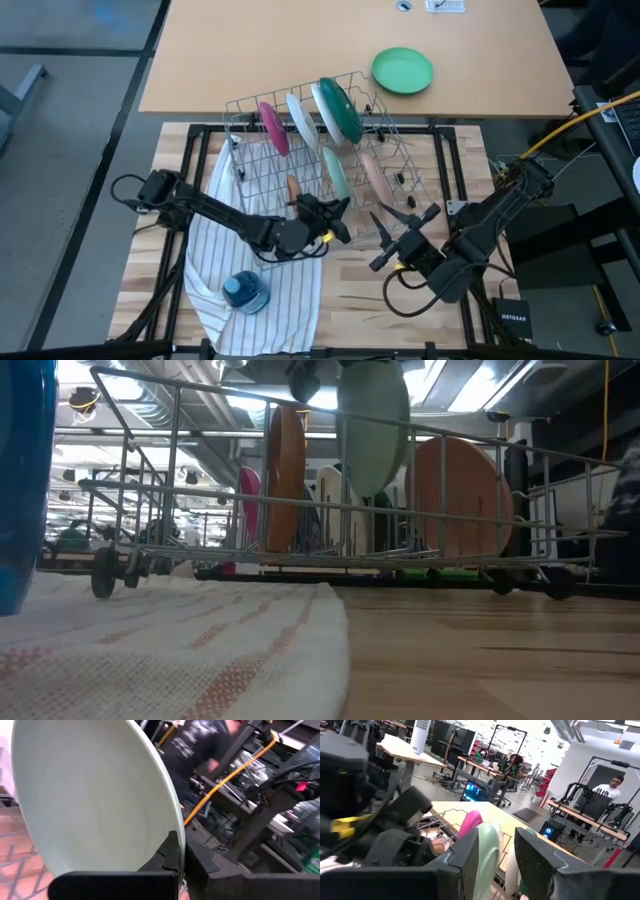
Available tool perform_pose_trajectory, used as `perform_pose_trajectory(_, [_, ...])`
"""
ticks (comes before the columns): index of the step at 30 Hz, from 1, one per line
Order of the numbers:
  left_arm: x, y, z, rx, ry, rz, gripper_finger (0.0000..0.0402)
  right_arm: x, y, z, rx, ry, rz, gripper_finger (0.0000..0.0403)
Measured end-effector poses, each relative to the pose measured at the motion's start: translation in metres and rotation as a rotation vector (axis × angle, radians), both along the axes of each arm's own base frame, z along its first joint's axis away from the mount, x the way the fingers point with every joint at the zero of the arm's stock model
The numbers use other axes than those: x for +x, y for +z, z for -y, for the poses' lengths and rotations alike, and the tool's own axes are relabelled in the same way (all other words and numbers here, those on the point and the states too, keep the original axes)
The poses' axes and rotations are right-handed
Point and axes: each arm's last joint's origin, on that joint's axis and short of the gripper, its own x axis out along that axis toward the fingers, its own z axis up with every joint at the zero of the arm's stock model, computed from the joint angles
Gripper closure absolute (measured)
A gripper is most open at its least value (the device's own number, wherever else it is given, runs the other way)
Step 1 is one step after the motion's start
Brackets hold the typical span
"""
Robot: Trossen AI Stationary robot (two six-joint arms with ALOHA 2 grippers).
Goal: Sort dishes
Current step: Put the light green plate into the dish rack
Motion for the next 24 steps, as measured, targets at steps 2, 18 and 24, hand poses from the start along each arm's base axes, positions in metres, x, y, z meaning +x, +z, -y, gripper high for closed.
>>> perform_pose_trajectory(2, [-0.002, 0.001, 0.004, 0.005, 0.033, 0.001, 0.0401, 0.0, 0.005, 0.0, -0.003, 0.0, -0.003, 0.0274])
perform_pose_trajectory(18, [0.002, -0.011, -0.002, -0.049, 0.035, -0.005, 0.0401, -0.001, 0.017, 0.001, -0.012, -0.001, -0.013, 0.0274])
perform_pose_trajectory(24, [0.001, -0.025, -0.004, -0.144, 0.042, -0.02, 0.0401, -0.001, 0.017, 0.001, -0.041, 0.0, -0.043, 0.0274])
